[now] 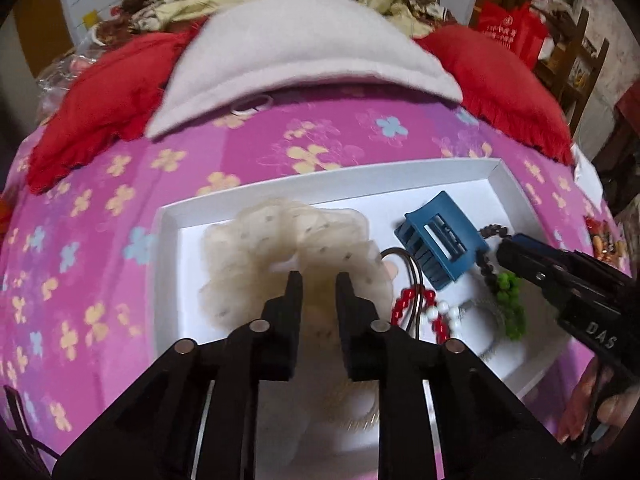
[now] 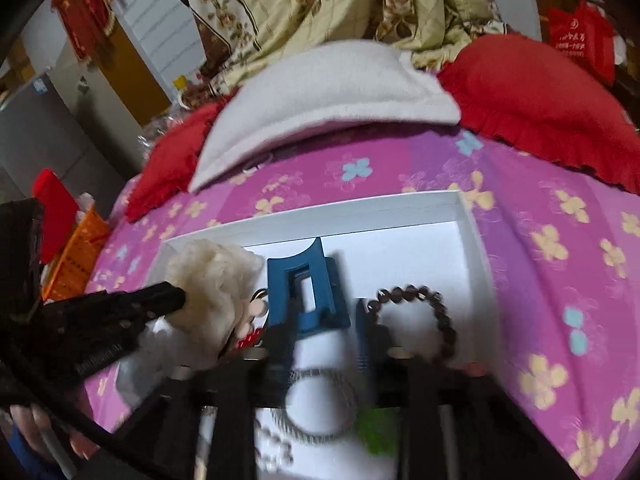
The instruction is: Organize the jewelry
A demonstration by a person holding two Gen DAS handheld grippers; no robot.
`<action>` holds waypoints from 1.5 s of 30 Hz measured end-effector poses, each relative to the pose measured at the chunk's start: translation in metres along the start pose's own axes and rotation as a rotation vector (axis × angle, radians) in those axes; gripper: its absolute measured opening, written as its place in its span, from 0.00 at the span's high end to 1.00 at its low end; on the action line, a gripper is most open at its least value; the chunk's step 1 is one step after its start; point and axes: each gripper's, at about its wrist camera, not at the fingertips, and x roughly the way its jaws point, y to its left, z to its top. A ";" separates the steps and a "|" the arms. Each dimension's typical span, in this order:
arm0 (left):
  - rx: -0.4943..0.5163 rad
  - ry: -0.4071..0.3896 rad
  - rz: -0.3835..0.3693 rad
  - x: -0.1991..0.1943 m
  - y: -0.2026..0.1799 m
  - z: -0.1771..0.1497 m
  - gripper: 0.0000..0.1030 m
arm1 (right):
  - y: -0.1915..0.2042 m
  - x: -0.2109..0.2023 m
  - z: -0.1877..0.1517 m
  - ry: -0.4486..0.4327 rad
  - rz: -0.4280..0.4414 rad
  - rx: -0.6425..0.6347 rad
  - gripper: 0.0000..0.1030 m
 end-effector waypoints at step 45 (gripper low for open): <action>-0.023 -0.038 0.093 -0.011 0.037 -0.087 0.88 | -0.006 0.014 -0.034 0.067 -0.175 -0.060 0.92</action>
